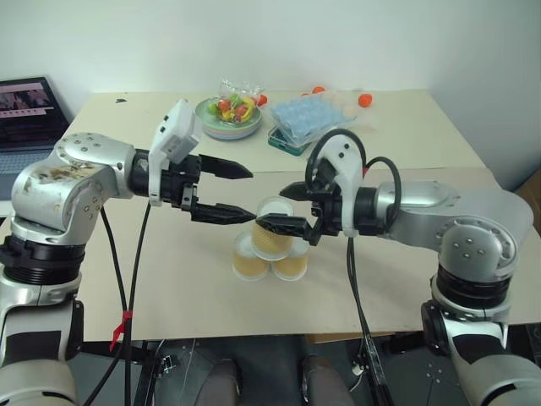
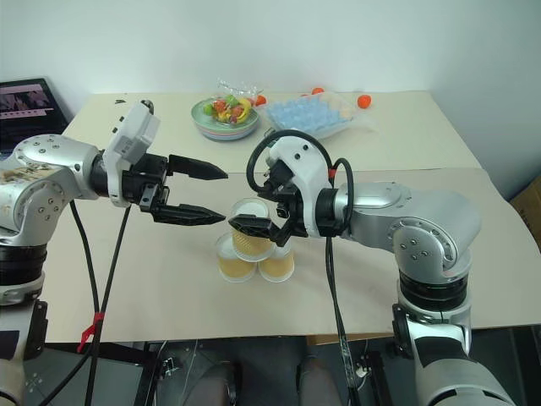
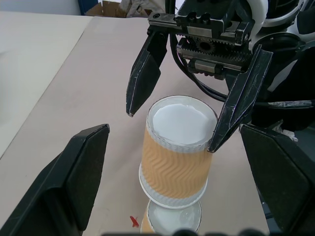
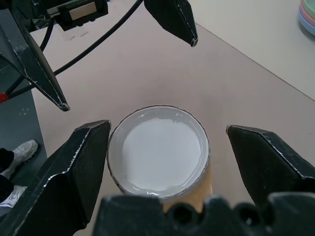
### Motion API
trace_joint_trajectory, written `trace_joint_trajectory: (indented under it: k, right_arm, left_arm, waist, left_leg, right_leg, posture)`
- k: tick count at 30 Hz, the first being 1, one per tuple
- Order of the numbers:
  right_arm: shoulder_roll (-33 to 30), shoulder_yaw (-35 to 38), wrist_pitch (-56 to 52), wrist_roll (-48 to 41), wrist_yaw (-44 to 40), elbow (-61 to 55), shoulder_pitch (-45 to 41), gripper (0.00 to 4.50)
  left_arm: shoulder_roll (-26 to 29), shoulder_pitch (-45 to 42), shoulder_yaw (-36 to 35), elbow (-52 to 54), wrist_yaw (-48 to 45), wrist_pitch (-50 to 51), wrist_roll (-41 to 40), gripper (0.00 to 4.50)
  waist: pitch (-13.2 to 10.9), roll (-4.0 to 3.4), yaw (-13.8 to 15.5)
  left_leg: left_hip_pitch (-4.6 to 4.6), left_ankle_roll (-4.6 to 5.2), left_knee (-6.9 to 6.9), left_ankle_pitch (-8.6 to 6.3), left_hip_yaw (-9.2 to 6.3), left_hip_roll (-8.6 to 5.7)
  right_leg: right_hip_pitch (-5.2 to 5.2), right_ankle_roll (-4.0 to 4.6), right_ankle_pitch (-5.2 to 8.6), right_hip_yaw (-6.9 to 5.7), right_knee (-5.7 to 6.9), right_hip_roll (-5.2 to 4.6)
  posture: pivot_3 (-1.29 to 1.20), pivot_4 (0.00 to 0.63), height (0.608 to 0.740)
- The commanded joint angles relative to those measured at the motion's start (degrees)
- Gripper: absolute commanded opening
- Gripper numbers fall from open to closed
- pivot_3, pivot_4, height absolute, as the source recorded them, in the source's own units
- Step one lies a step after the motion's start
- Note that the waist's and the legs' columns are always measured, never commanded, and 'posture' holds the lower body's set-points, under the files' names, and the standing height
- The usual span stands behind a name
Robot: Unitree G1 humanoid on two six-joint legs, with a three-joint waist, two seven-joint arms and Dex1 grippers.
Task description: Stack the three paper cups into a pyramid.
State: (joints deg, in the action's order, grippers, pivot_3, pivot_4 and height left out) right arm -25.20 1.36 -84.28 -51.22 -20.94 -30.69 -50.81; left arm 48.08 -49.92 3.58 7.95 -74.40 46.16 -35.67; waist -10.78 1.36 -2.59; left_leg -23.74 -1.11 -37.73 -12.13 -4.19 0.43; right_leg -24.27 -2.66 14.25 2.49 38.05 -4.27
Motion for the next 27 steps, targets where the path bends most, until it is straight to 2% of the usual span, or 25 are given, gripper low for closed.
trace_joint_trajectory:
  k: [1, 10, 17, 19, 22, 25, 27]
  right_arm:
    - [1.0, 3.8, -1.6, -2.6, 0.4, -0.4, -2.2, 4.4]
    - [3.7, 9.0, -7.9, -6.7, 2.1, -0.4, -4.8, 4.4]
    - [2.1, 10.6, -8.2, -8.3, 2.5, 0.1, -5.3, 4.4]
    - [-3.3, 12.7, -7.8, -7.7, 0.6, 1.4, -6.2, 4.4]
    - [-16.2, 15.0, -3.9, -4.9, -3.9, 4.1, -5.4, 4.4]
    - [-25.9, 15.8, 1.9, -2.3, -9.2, 4.6, -0.6, 4.4]
    - [-33.0, 19.0, 7.7, 0.6, -15.0, 5.1, 6.7, 4.4]
  left_arm:
    - [0.0, -1.9, -0.2, -0.1, -0.1, -1.5, 0.6, 4.5]
    - [-0.9, -2.5, 0.2, -1.3, -1.0, -1.8, 1.4, 4.5]
    - [-1.1, -2.7, 0.2, -1.9, -1.5, -2.0, 1.5, 4.5]
    - [-0.5, -2.3, -0.6, -2.1, -1.1, -1.6, 1.4, 4.5]
    - [0.5, -1.7, -4.7, -3.3, 1.0, 1.2, -0.5, 4.5]
    - [1.5, -0.5, -7.4, -3.9, 3.1, 1.6, -0.6, 4.5]
    - [2.4, 1.5, -10.1, -5.0, 5.2, 1.9, -0.5, 4.5]
  waist:
    - [0.0, 0.0, 0.0]
    - [0.0, 0.0, 0.0]
    - [0.0, 0.0, 0.0]
    - [0.0, -0.02, 0.0]
    - [0.0, -0.01, 0.6]
    - [0.0, 0.0, 0.6]
    - [0.0, 0.0, 0.4]
  left_leg:
    - [0.0, 0.0, 0.0, 0.0, 0.0, 0.0]
    - [0.0, 0.0, 0.0, 0.0, 0.0, -0.01]
    - [0.0, 0.0, 0.0, 0.0, 0.0, 0.0]
    - [-0.01, 0.0, 0.0, 0.0, 0.0, -0.01]
    - [-0.04, 0.0, -0.01, 0.0, -0.01, -0.05]
    - [-0.05, 0.02, 0.01, -0.01, 0.0, -0.04]
    - [-0.05, 0.1, 0.01, -0.06, 0.0, -0.01]
  right_leg:
    - [0.0, 0.0, 0.0, 0.0, 0.0, 0.0]
    - [0.01, 0.0, 0.0, 0.0, -0.01, -0.01]
    - [0.0, 0.0, 0.0, 0.0, 0.0, -0.01]
    - [0.0, 0.0, 0.0, 0.0, -0.01, -0.01]
    - [0.01, 0.0, 0.0, -0.03, -0.04, -0.07]
    - [0.04, -0.02, 0.01, -0.06, -0.19, -0.07]
    - [0.07, -0.03, 0.03, -0.05, -0.26, -0.03]
  posture:
    - [0.0, 0.15, 0.74]
    - [0.0, 0.15, 0.74]
    - [0.0, 0.15, 0.74]
    - [0.0, 0.15, 0.74]
    - [0.0, 0.15, 0.74]
    - [0.0, 0.15, 0.74]
    - [0.0, 0.15, 0.74]
